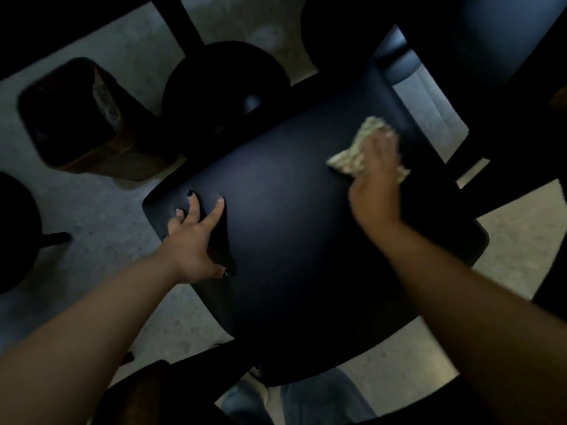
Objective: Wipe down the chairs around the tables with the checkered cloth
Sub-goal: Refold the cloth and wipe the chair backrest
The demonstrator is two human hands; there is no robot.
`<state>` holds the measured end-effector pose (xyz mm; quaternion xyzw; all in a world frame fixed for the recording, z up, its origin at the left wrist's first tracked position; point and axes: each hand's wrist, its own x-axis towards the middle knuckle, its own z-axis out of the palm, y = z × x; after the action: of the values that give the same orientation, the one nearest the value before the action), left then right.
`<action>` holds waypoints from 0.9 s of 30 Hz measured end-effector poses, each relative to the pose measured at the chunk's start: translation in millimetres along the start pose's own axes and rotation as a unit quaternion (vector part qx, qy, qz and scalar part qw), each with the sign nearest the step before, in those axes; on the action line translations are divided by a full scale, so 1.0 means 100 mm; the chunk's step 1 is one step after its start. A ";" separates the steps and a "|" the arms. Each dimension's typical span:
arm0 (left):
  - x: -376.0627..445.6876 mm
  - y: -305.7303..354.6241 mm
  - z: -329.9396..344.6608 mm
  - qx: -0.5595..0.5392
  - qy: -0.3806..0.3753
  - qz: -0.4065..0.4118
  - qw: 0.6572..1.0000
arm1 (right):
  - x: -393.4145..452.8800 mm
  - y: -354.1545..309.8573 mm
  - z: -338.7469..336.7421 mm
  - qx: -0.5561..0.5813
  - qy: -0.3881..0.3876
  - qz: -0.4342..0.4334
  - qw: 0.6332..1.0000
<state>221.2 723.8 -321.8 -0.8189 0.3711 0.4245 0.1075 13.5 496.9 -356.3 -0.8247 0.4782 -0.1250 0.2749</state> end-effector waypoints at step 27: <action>-0.15 -0.57 0.55 -0.240 0.133 0.004 0.961 | 0.39 -1.07 0.95 -0.096 -0.040 -0.087 0.991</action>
<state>222.0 798.3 -351.7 -0.8684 0.2721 0.3884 -0.1445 155.5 536.9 -375.0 -0.8902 0.4030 -0.0685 0.2013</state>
